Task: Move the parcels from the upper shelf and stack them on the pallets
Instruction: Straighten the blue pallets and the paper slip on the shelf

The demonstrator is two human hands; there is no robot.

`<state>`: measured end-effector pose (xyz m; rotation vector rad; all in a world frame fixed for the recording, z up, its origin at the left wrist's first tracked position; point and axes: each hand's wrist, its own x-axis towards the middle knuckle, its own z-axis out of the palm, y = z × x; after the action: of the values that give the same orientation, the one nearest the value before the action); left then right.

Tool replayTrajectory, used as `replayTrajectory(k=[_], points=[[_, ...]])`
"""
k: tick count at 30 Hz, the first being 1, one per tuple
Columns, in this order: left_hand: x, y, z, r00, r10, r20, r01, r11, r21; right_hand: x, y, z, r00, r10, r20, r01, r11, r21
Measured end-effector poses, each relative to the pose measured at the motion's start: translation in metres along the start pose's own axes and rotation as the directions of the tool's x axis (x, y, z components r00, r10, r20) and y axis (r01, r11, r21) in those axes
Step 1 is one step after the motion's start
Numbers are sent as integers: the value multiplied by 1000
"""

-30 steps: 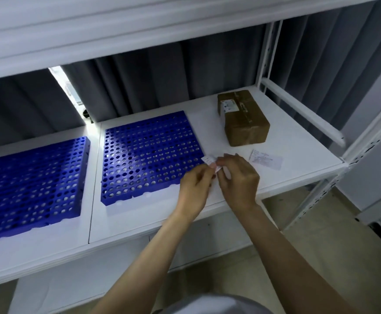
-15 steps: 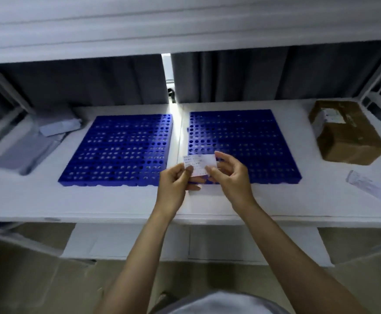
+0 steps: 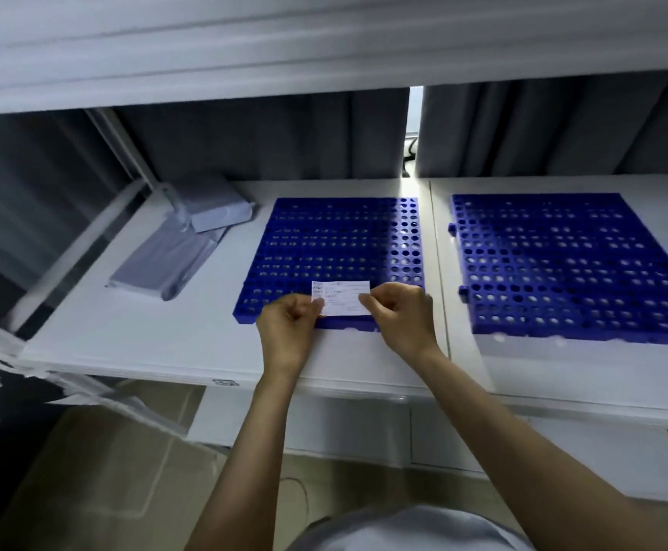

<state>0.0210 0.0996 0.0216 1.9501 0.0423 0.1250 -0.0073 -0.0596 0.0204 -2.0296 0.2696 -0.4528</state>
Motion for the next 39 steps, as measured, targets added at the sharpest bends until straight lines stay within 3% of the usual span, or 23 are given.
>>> replayTrajectory(k=[8,15,20,24,28,39], points=[[31,-28,-15,989,147,29,-150,969,195,2,-3,45,992,33,-126,-70,950,-303],[39,-39,-9,965,260,12,-248,905,346,-1,0,61,974,54,-218,-132,922,-364],[36,-49,-2,929,368,-38,-323,859,398,-4,5,68,954,-30,-299,-96,914,-395],[39,-55,1,851,516,98,-507,759,408,-8,12,71,958,-141,-249,6,879,-476],[43,-62,-1,790,577,207,-605,677,419,-9,20,71,969,-154,-195,35,862,-506],[39,-66,-5,777,578,249,-602,568,561,-15,24,68,971,-233,-53,122,672,-730]])
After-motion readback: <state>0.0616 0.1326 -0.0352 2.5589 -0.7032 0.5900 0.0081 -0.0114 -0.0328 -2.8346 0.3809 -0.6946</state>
